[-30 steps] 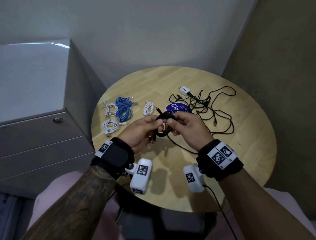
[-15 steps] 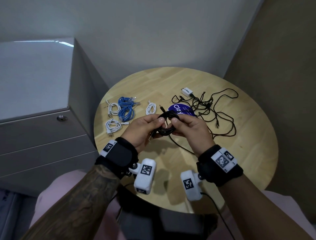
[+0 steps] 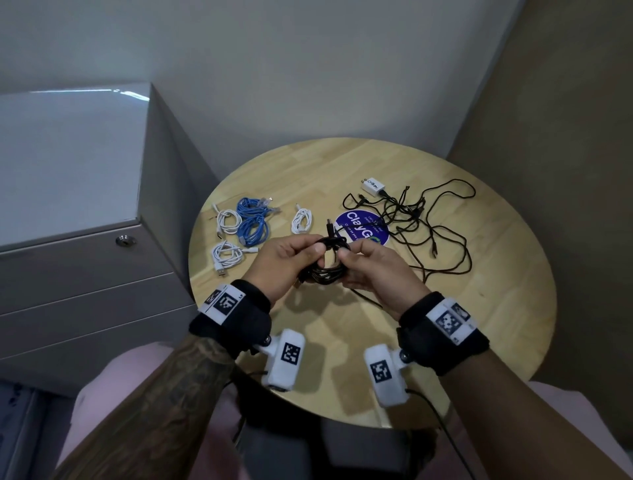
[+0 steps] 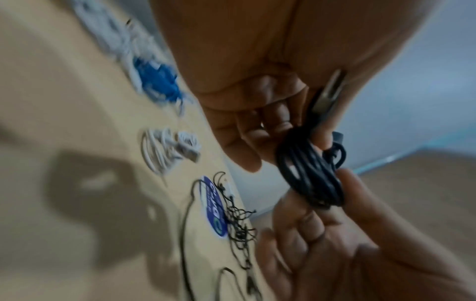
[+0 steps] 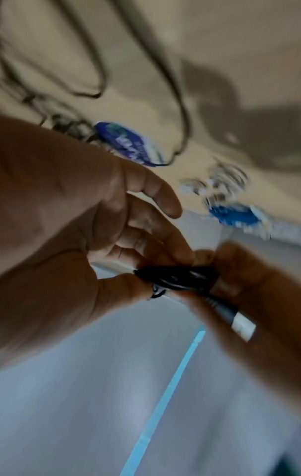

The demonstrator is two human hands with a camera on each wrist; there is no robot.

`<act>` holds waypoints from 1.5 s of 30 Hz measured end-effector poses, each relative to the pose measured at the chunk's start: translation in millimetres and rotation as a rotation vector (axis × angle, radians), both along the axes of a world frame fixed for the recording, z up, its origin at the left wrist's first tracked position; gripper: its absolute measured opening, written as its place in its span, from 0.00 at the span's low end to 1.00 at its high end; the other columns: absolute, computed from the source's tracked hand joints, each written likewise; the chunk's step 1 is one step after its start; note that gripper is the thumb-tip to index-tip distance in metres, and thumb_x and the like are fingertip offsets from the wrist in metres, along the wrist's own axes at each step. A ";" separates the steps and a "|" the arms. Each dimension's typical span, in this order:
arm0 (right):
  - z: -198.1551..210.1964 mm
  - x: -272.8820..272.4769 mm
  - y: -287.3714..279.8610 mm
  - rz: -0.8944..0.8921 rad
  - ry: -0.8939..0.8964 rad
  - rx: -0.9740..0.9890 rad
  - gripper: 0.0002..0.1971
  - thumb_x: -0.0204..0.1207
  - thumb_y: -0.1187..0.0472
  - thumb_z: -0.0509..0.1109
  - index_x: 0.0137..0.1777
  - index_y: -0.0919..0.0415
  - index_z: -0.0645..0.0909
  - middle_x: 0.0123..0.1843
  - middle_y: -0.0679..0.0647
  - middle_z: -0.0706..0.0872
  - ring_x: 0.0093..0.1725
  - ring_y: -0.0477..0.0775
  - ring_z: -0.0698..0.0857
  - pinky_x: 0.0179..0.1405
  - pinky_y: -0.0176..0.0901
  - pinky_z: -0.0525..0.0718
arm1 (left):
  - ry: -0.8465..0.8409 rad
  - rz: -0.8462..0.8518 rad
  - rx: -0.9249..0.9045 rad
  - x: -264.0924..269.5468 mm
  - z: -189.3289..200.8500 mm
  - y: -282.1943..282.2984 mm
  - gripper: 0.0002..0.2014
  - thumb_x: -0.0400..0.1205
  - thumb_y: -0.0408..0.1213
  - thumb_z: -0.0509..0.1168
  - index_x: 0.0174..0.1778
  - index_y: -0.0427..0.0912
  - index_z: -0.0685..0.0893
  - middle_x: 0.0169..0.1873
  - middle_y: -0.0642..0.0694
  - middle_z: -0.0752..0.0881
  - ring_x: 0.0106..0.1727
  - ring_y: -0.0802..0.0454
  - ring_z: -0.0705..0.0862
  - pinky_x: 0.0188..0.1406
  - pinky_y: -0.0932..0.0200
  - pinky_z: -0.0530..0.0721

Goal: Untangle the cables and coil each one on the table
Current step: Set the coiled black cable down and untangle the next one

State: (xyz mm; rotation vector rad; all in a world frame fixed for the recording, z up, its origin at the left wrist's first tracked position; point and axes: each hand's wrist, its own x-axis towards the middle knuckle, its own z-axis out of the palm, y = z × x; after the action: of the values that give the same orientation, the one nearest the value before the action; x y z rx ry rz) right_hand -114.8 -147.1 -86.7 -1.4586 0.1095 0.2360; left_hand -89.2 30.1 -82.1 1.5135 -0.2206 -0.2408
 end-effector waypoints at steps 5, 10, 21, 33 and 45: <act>-1.2 -3.6 7.1 -0.101 -0.150 -0.169 0.07 0.84 0.59 0.71 0.55 0.63 0.83 0.39 0.55 0.92 0.40 0.51 0.90 0.45 0.46 0.86 | -0.089 -0.051 0.094 -3.9 1.9 -0.1 0.10 0.86 0.28 0.61 0.49 0.23 0.84 0.30 0.43 0.77 0.22 0.64 0.75 0.22 0.75 0.71; 0.7 -4.7 14.0 -0.161 0.002 0.033 0.14 0.85 0.59 0.67 0.36 0.52 0.81 0.35 0.52 0.85 0.38 0.53 0.84 0.41 0.46 0.80 | -0.212 -0.091 0.199 -1.7 -2.4 -1.7 0.11 0.87 0.30 0.61 0.41 0.36 0.85 0.28 0.49 0.78 0.24 0.63 0.72 0.26 0.69 0.70; 4.2 -2.9 5.7 -0.178 -0.192 -0.265 0.13 0.84 0.57 0.69 0.45 0.66 0.87 0.42 0.62 0.88 0.43 0.51 0.86 0.48 0.48 0.85 | -0.309 -0.084 0.372 0.5 -17.6 -5.5 0.07 0.86 0.36 0.64 0.50 0.42 0.88 0.32 0.54 0.85 0.33 0.58 0.79 0.36 0.59 0.77; 1.4 17.4 -10.2 -0.506 -0.031 -0.050 0.14 0.84 0.54 0.70 0.38 0.57 0.88 0.26 0.44 0.74 0.31 0.45 0.71 0.38 0.39 0.72 | -0.214 -0.109 0.295 -9.4 -22.3 -20.8 0.08 0.86 0.34 0.64 0.51 0.36 0.88 0.30 0.50 0.82 0.29 0.59 0.77 0.32 0.64 0.77; -16.6 -0.5 11.2 -0.063 -0.045 -0.113 0.05 0.84 0.63 0.71 0.46 0.62 0.83 0.40 0.54 0.92 0.37 0.48 0.88 0.33 0.40 0.84 | 0.155 0.150 0.049 7.0 -22.6 -3.4 0.07 0.83 0.36 0.69 0.46 0.39 0.91 0.37 0.38 0.87 0.32 0.49 0.80 0.27 0.64 0.75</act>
State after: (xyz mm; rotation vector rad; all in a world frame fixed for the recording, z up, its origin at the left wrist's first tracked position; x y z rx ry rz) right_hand -115.3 -135.9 -103.3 -1.5696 0.1337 0.1479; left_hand -82.2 26.7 -104.7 1.5441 0.0221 -0.2438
